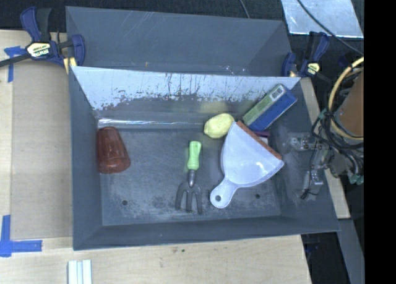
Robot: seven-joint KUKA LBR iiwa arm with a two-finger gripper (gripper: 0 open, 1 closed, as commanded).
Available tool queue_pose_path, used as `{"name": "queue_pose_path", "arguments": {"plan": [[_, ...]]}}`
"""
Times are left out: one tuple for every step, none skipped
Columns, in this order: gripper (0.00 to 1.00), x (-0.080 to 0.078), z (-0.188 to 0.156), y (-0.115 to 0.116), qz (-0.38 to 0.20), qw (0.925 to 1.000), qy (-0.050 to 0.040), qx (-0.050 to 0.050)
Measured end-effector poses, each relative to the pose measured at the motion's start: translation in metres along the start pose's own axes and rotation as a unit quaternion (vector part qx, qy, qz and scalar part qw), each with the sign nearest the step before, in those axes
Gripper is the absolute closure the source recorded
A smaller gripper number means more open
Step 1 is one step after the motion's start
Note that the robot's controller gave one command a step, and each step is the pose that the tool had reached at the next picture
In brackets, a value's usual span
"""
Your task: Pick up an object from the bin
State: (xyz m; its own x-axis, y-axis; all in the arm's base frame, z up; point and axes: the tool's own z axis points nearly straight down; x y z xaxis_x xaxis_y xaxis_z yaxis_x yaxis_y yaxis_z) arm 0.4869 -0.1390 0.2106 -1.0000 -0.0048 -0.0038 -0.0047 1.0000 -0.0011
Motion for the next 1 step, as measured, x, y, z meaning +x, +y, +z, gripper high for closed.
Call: {"name": "queue_pose_path", "arguments": {"plan": [[0.00, 0.0000, 0.0000, 0.0000, 0.000, 1.0000, 0.0000, 0.000]]}}
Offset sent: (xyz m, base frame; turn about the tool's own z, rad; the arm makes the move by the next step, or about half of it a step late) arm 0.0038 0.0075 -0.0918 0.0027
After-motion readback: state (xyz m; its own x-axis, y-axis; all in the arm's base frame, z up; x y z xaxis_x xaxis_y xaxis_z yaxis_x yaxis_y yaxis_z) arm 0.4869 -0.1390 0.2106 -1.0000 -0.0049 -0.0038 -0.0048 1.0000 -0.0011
